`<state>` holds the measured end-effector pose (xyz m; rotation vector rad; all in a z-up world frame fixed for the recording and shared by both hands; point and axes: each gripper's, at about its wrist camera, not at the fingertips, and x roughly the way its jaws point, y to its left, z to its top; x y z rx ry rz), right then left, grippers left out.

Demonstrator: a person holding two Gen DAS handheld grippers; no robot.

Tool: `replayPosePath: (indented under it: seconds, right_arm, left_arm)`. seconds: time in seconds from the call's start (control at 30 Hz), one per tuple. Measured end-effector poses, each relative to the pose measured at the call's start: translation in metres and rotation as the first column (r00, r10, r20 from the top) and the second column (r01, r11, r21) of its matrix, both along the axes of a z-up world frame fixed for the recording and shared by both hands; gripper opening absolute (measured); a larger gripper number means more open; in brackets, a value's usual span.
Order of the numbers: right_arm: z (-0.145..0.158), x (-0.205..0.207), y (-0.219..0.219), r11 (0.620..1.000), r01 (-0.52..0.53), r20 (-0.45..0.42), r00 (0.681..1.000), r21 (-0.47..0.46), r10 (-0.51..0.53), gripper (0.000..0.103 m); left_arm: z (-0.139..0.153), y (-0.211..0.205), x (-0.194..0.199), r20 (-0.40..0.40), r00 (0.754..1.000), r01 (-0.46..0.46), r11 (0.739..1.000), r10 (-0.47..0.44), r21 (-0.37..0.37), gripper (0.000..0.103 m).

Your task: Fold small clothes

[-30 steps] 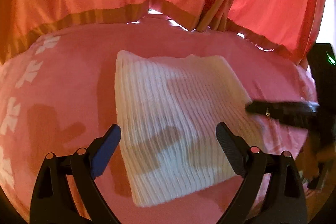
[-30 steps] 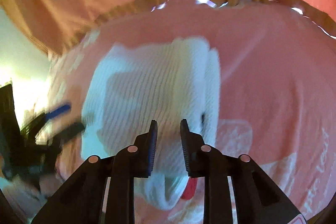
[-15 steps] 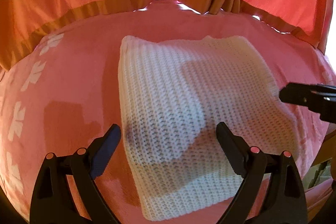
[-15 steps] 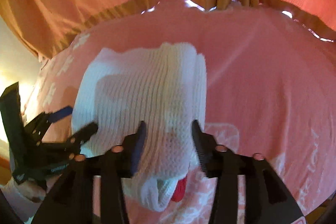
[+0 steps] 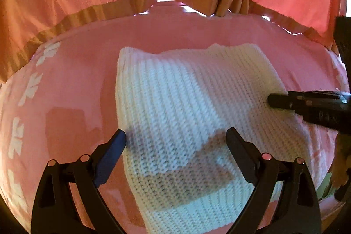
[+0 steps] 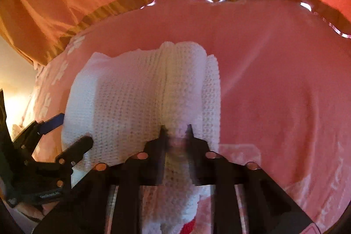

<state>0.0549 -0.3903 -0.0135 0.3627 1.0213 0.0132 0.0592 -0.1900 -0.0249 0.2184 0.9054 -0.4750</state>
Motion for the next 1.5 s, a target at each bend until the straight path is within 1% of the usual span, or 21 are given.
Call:
replayPosePath:
  seconds: [0.1,0.17,0.23,0.27,0.33,0.4,0.43,0.47,0.5,0.57,0.7,0.83,0.9,1.1,1.17,1.2,1.23,1.3,1.37,1.43,1.5]
  right_arm:
    - [0.027,-0.008,0.0,1.0,0.001,0.091,0.996,-0.022,0.001,0.015]
    - [0.016,-0.004,-0.006,0.999,0.012,0.056,0.998,-0.031,-0.011,0.016]
    - [-0.016,0.006,-0.01,0.999,0.02,-0.052,0.998,-0.03,-0.021,0.02]
    - [-0.026,0.006,-0.01,1.0,0.02,-0.072,0.997,-0.008,-0.021,0.023]
    - [-0.023,0.001,-0.008,0.999,0.032,-0.055,0.998,0.006,-0.032,0.027]
    - [-0.008,-0.011,-0.006,1.0,0.028,-0.019,0.999,0.002,-0.027,0.042]
    - [-0.004,-0.016,-0.007,1.0,0.03,-0.006,1.0,0.007,-0.03,0.058]
    - [-0.002,-0.02,-0.009,0.999,0.032,0.005,0.999,0.011,-0.032,0.066]
    - [-0.003,-0.024,-0.01,0.999,0.033,0.007,0.999,0.013,-0.033,0.067]
    - [-0.014,-0.027,-0.012,0.999,0.038,-0.038,0.999,0.024,-0.037,0.067]
    - [-0.036,-0.025,-0.012,0.993,0.032,-0.094,0.995,0.113,-0.021,0.067]
    - [-0.049,-0.022,-0.01,0.985,0.04,-0.103,0.994,0.167,-0.023,0.073]
    - [-0.052,-0.019,-0.011,0.981,0.046,-0.109,0.994,0.189,-0.026,0.074]
    - [-0.064,-0.009,-0.013,0.972,0.044,-0.109,0.994,0.229,-0.02,0.078]
    - [-0.069,-0.006,-0.015,0.964,0.052,-0.111,0.994,0.259,-0.024,0.08]
    - [-0.07,-0.006,-0.015,0.962,0.051,-0.104,0.994,0.269,-0.024,0.08]
    - [-0.069,-0.005,-0.017,0.962,0.049,-0.102,0.995,0.27,-0.022,0.078]
    - [-0.069,-0.004,-0.018,0.961,0.054,-0.098,0.995,0.271,-0.029,0.071]
    - [-0.066,-0.004,-0.02,0.958,0.047,-0.087,0.996,0.284,-0.023,0.048]
    - [-0.057,-0.008,-0.02,0.956,0.05,-0.068,0.997,0.288,-0.032,0.037]
    - [-0.035,-0.016,-0.015,0.969,0.035,-0.015,0.999,0.246,-0.032,0.033]
  left_arm:
    - [0.001,0.006,0.0,-0.005,1.0,-0.005,1.0,0.005,-0.017,0.09]
    - [0.001,0.007,0.002,-0.007,1.0,-0.009,1.0,0.009,-0.026,0.09]
    - [0.0,0.007,0.003,-0.011,1.0,-0.014,1.0,0.013,-0.025,0.09]
    - [-0.001,0.008,0.004,-0.016,1.0,-0.014,1.0,0.014,-0.028,0.09]
    - [-0.001,0.01,0.004,-0.033,0.999,-0.014,0.999,0.013,-0.035,0.09]
    - [0.0,0.013,0.005,-0.057,0.998,-0.018,0.998,0.015,-0.058,0.09]
    - [0.0,0.014,0.005,-0.065,0.998,-0.02,0.998,0.016,-0.064,0.09]
    - [0.0,0.015,0.005,-0.07,0.997,-0.023,0.997,0.019,-0.067,0.09]
    - [-0.001,0.016,0.005,-0.071,0.997,-0.025,0.997,0.02,-0.066,0.09]
    - [-0.003,0.015,0.006,-0.075,0.997,-0.027,0.998,0.023,-0.059,0.09]
    - [-0.01,0.015,0.01,-0.109,0.994,-0.034,0.997,0.026,-0.071,0.092]
    - [-0.014,0.015,0.012,-0.114,0.993,-0.039,0.995,0.029,-0.088,0.095]
    - [-0.018,0.018,0.018,-0.141,0.99,-0.047,0.994,0.032,-0.104,0.096]
    - [-0.035,0.037,0.038,-0.289,0.956,-0.111,0.974,0.051,-0.196,0.098]
    - [-0.047,0.039,0.045,-0.359,0.933,-0.131,0.96,0.035,-0.249,0.098]
    - [-0.05,0.04,0.047,-0.374,0.927,-0.141,0.954,0.033,-0.265,0.098]
    - [-0.05,0.04,0.048,-0.363,0.931,-0.14,0.95,0.031,-0.279,0.098]
    - [-0.049,0.034,0.047,-0.354,0.935,-0.115,0.957,0.013,-0.268,0.098]
    - [-0.045,0.03,0.044,-0.349,0.937,-0.088,0.953,-0.019,-0.29,0.088]
    - [-0.035,0.024,0.037,-0.316,0.948,-0.058,0.958,-0.035,-0.28,0.066]
    - [-0.02,0.019,0.029,-0.267,0.962,-0.009,0.965,-0.063,-0.261,0.05]
